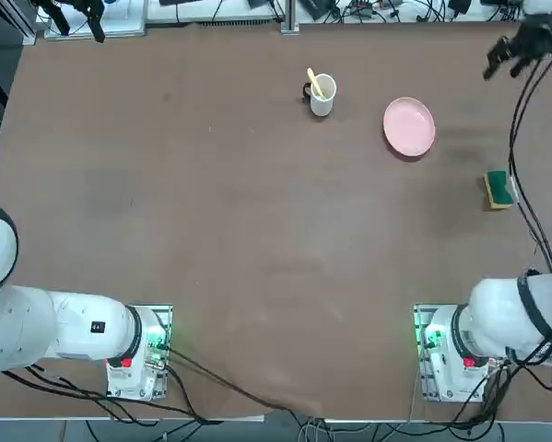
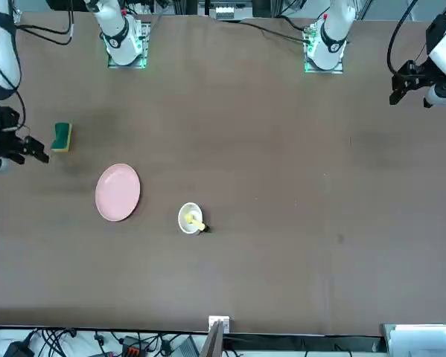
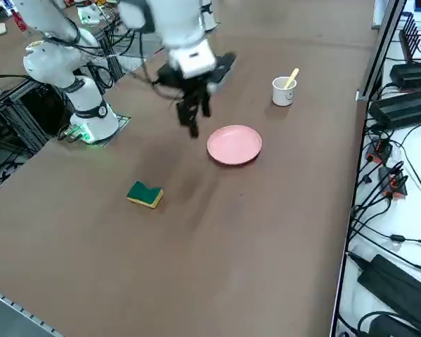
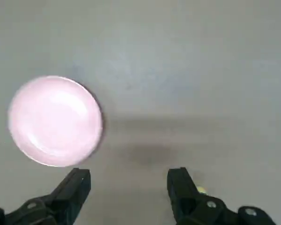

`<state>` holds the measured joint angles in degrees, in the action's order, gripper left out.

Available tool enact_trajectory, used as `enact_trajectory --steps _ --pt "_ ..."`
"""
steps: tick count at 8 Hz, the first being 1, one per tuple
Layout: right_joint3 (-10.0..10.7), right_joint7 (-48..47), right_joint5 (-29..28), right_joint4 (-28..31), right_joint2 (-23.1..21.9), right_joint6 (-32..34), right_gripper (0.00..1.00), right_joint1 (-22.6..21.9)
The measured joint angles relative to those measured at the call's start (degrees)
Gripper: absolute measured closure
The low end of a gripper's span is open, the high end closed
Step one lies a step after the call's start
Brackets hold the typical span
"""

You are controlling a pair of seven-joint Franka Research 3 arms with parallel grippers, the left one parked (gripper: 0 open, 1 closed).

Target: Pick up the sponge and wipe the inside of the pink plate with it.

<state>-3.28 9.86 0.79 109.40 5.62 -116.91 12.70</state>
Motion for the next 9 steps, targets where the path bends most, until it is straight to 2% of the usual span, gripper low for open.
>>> enact_trajectory --steps 1,4,7,9 --pt "0.0 -1.8 -0.4 -2.1 0.4 2.2 0.0 -2.1" --pt "0.0 -4.4 -6.4 -7.7 0.7 7.4 0.0 -5.1" --pt "-0.1 -12.3 -6.7 -12.8 -0.2 12.8 0.0 -8.5" --pt "0.0 -12.6 -6.5 -16.5 -0.9 18.4 0.0 -8.8"
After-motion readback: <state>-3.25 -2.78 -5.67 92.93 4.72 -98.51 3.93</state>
